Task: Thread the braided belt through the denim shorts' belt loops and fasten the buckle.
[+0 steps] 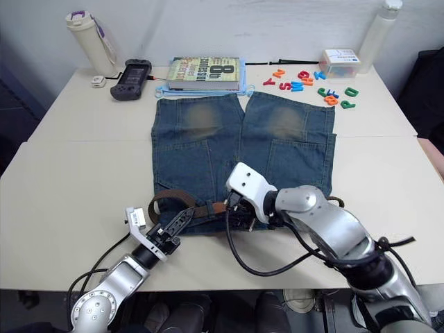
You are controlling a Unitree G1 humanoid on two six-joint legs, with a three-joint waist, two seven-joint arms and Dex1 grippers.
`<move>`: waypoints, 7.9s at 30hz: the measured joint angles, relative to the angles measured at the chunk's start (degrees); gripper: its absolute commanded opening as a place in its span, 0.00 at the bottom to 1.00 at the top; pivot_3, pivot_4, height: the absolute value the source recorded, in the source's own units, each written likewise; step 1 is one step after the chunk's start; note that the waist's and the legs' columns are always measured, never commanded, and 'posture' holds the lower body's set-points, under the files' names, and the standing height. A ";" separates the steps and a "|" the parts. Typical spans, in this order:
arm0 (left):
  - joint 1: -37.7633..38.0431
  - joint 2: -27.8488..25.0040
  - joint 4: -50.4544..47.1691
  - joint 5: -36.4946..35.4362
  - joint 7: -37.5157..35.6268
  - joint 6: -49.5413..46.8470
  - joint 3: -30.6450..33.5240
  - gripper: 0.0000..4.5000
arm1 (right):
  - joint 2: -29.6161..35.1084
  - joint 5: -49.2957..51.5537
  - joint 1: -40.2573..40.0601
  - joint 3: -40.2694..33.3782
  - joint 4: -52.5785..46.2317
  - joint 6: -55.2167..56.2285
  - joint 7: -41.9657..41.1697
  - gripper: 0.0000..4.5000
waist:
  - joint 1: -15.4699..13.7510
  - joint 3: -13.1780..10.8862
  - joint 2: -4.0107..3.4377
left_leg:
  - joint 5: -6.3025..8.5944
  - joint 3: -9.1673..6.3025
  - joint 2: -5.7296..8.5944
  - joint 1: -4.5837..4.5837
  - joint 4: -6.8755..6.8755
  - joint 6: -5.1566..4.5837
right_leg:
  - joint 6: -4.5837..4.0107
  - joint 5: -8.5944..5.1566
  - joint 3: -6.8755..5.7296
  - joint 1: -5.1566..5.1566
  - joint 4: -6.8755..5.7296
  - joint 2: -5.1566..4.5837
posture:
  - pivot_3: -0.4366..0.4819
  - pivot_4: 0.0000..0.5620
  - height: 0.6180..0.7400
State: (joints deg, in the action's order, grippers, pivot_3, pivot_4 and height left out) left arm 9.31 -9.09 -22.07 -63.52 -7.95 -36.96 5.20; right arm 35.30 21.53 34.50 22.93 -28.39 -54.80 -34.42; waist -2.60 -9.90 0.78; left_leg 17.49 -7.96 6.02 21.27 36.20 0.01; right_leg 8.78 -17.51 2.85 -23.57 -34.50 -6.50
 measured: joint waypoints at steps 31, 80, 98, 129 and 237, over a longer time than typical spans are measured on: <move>0.23 0.35 -0.29 0.84 -0.19 -1.04 1.74 0.00 | -2.91 -0.21 9.92 6.84 17.53 -1.92 -18.93 0.99 | 1.13 0.01 -0.07 | -0.01 -0.02 -0.01 -0.04 0.02 0.02 | -0.03 -0.01 -0.01 0.00 -0.11 0.00 | 0.48 0.27 1.00; -2.12 2.66 1.60 3.10 -0.27 -2.26 2.60 0.00 | -7.36 -6.31 11.41 7.61 27.05 -3.89 -32.18 0.26 | 0.91 0.77 -0.15 | 0.03 -0.11 0.01 -0.14 0.05 0.07 | -0.12 -0.06 -0.14 0.09 -0.17 -0.04 | 0.48 0.27 1.00; -2.17 2.19 1.17 2.98 -0.32 -3.16 2.78 0.00 | -4.26 -6.32 9.69 5.97 18.79 -5.45 -27.14 0.16 | 0.90 0.76 -0.15 | 0.03 -0.12 0.01 -0.03 0.05 0.06 | -0.12 -0.06 -0.16 0.02 -0.14 -0.05 | 0.48 0.27 1.00; -2.69 -7.80 -3.59 0.53 -3.94 -9.50 5.53 0.98 | 6.44 -14.71 -5.81 10.08 -13.34 -5.45 -0.55 0.16 | 1.23 0.52 -0.03 | 0.04 -0.02 -0.18 -0.01 -0.03 0.15 | -0.17 -0.09 -0.14 -0.12 -0.18 0.07 | 0.48 0.27 1.00; 2.63 -29.61 -11.22 9.56 -13.40 -11.89 2.73 1.00 | -3.83 -58.75 -19.37 -1.00 -9.51 41.57 -12.84 0.00 | 1.29 0.52 -0.03 | 0.15 -0.01 -0.91 -0.30 -0.02 0.78 | -0.69 -0.32 -0.10 -0.09 -0.60 0.86 | 0.48 0.27 1.00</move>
State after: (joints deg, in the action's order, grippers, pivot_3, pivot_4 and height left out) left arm 11.94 -38.70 -33.29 -53.96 -21.35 -48.85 7.93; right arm 31.47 -37.22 15.13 21.92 -37.90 -13.23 -47.26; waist -1.31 -9.39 0.74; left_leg 17.64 -7.96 5.11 20.97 36.18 0.79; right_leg 8.09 -17.83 2.75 -23.67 -35.10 -5.65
